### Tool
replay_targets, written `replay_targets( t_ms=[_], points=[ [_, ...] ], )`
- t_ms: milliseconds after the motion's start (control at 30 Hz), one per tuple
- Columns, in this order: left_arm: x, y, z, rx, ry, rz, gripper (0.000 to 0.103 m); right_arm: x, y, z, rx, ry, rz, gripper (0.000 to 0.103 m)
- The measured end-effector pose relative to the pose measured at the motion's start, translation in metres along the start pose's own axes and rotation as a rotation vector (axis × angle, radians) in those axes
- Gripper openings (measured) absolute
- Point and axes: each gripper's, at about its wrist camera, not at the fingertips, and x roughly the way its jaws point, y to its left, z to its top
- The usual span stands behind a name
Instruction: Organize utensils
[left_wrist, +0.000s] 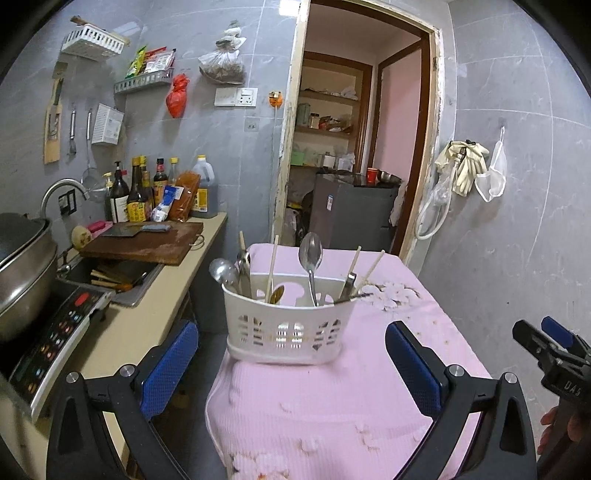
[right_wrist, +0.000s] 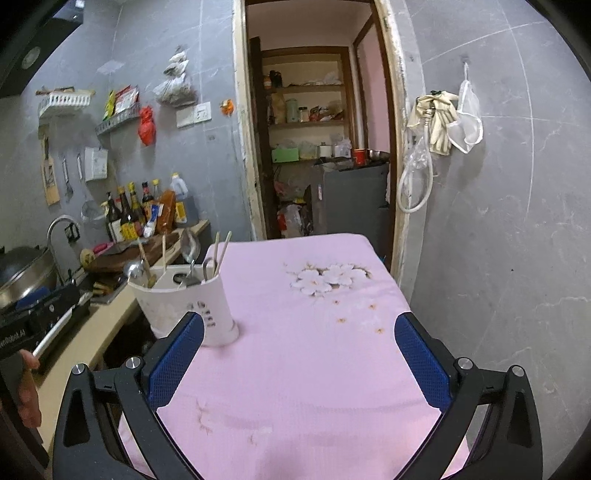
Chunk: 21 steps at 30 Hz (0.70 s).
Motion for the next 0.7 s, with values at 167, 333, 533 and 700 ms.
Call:
replay_targets(
  t_ms=[167,333,533,700],
  points=[
    [-0.01,-0.003,-0.007,0.0,-0.012,0.024,0.102,-0.006,0.001,-0.006,-0.012,0.009,0.021,0.102],
    [-0.015,-0.003,-0.012,-0.002,-0.013,0.035,0.102,-0.008,0.001,-0.008,-0.01,0.011,0.028,0.102],
    [-0.015,-0.003,-0.013,0.002,-0.011,0.037,0.102,-0.009,-0.002,-0.007,-0.002,0.01,0.024,0.102],
    [-0.016,-0.004,-0.014,0.011,-0.008,0.038,0.102,-0.008,-0.004,-0.007,0.0,0.009,0.024,0.102]
  ],
)
